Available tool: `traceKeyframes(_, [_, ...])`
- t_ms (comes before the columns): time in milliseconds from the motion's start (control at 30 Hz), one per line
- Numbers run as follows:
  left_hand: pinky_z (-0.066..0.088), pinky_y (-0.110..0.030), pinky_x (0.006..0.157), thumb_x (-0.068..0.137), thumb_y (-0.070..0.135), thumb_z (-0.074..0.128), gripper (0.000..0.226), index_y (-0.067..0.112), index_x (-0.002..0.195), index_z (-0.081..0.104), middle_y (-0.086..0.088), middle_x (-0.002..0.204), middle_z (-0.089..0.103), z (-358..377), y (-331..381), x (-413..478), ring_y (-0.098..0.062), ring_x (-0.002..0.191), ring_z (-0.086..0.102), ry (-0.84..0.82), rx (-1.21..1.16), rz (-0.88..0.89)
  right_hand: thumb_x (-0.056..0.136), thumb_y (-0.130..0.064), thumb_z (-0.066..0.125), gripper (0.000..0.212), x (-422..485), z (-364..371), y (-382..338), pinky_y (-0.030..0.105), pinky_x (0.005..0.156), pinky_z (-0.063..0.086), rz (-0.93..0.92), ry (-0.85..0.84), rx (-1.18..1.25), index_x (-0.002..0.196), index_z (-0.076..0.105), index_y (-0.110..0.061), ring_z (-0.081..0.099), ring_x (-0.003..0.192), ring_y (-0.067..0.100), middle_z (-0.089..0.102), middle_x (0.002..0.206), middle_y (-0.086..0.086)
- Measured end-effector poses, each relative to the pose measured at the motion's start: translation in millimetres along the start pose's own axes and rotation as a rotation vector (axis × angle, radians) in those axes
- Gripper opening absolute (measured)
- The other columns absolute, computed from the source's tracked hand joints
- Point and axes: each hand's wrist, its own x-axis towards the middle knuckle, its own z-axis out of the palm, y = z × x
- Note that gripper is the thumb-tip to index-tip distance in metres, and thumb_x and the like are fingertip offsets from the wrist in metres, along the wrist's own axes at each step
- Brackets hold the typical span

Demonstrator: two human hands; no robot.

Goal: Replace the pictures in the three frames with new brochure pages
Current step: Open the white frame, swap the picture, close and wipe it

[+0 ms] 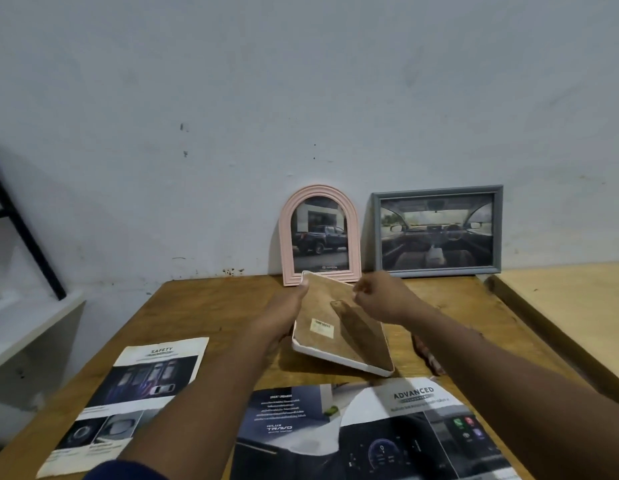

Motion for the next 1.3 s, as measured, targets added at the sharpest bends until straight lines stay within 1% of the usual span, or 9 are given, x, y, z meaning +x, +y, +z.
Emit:
traceKeyframes(67, [0.058, -0.026, 0.065, 0.104, 0.055, 0.041, 0.049, 0.015, 0.115, 0.067, -0.005, 0.096, 0.077, 0.3, -7.4, -2.7, -0.017, 0.081, 0.075, 0.026, 0.045, -0.008, 0.096, -0.02, 0.061, 0.03, -1.3, 13.5, 19.2, 0.028, 0.085, 0.054, 0.04, -0.006, -0.058, 0.125, 0.064, -0.016, 0.061, 0.103, 0.016, 0.065, 0.121, 0.004])
traceKeyframes(133, [0.052, -0.026, 0.057, 0.106, 0.05, 0.039, 0.045, 0.014, 0.111, 0.067, -0.002, 0.091, 0.074, 2.8, -15.2, -2.5, -0.014, 0.078, 0.071, 0.061, 0.166, 0.035, 0.097, -0.024, 0.06, 0.034, -5.2, 25.5, 34.8, 0.03, 0.091, 0.053, 0.063, -0.032, -0.102, 0.13, 0.061, -0.019, 0.059, 0.109, 0.018, 0.061, 0.128, 0.003])
traceKeyframes(267, [0.056, -0.04, 0.087, 0.102, 0.057, 0.04, 0.046, 0.021, 0.111, 0.068, 0.001, 0.101, 0.071, 1.4, -32.5, 10.2, -0.017, 0.094, 0.067, 0.14, 0.51, 0.174, 0.097, -0.031, 0.058, 0.032, -8.0, 38.5, 50.4, 0.034, 0.094, 0.051, 0.023, -0.011, -0.223, 0.127, 0.062, -0.022, 0.053, 0.11, 0.019, 0.053, 0.13, 0.001])
traceKeyframes(400, [0.052, -0.045, 0.098, 0.098, 0.063, 0.036, 0.06, 0.024, 0.138, 0.057, 0.0, 0.131, 0.064, 2.1, -47.1, 24.9, -0.021, 0.116, 0.059, 0.241, 0.743, 0.3, 0.097, -0.039, 0.054, 0.04, 4.1, 42.6, 54.6, 0.038, 0.098, 0.049, 0.008, 0.004, -0.282, 0.134, 0.056, -0.024, 0.049, 0.118, 0.02, 0.05, 0.137, 0.001])
traceKeyframes(467, [0.045, -0.045, 0.107, 0.1, 0.062, 0.034, 0.06, 0.027, 0.146, 0.048, 0.001, 0.145, 0.054, 4.4, -51.7, 29.1, -0.021, 0.13, 0.05, 0.249, 0.75, 0.375, 0.097, -0.041, 0.054, 0.045, 15.0, 43.6, 54.4, 0.038, 0.1, 0.048, 0.012, -0.003, -0.303, 0.139, 0.05, -0.024, 0.048, 0.123, 0.021, 0.048, 0.142, 0.001])
traceKeyframes(567, [0.023, -0.043, 0.122, 0.102, 0.062, 0.03, 0.068, 0.025, 0.159, 0.025, 0.003, 0.166, 0.025, 11.7, -58.1, 32.1, -0.02, 0.153, 0.019, 0.178, 0.762, 0.398, 0.098, -0.043, 0.052, 0.05, 32.9, 45.4, 53.1, 0.04, 0.102, 0.046, 0.022, -0.013, -0.328, 0.143, 0.044, -0.023, 0.046, 0.128, 0.023, 0.046, 0.146, 0.003])
traceKeyframes(733, [0.011, -0.042, 0.126, 0.098, 0.069, 0.017, 0.076, 0.03, 0.162, 0.006, 0.008, 0.17, 0.005, 19.6, -64.2, 42.4, -0.015, 0.156, 0.002, 0.13, 0.759, 0.365, 0.097, -0.052, 0.048, 0.056, 58.8, 52.8, 52.2, 0.044, 0.102, 0.044, 0.038, -0.024, -0.408, 0.144, 0.04, -0.021, 0.045, 0.13, 0.026, 0.047, 0.145, 0.006])
traceKeyframes(1100, [0.014, -0.045, 0.123, 0.085, 0.079, 0.008, 0.093, 0.028, 0.163, 0.003, 0.003, 0.171, 0.006, 19.6, -62.8, 39.1, -0.024, 0.157, 0.007, 0.137, 0.682, 0.271, 0.094, -0.061, 0.044, 0.065, 82.2, 71.8, 43.1, 0.047, 0.106, 0.041, 0.114, 0.08, -0.39, 0.142, 0.039, -0.018, 0.041, 0.133, 0.035, 0.043, 0.148, 0.014])
traceKeyframes(1300, [0.016, -0.046, 0.125, 0.083, 0.085, 0.003, 0.098, 0.029, 0.162, 0.006, 0.003, 0.17, 0.011, 19.1, -67.4, 46.9, -0.022, 0.156, 0.01, 0.152, 0.645, 0.306, 0.084, -0.066, 0.053, 0.064, 95.7, 71.2, 44.0, 0.053, 0.107, 0.031, 0.286, 0.109, -0.142, 0.131, 0.046, -0.024, 0.039, 0.133, 0.035, 0.043, 0.143, 0.013])
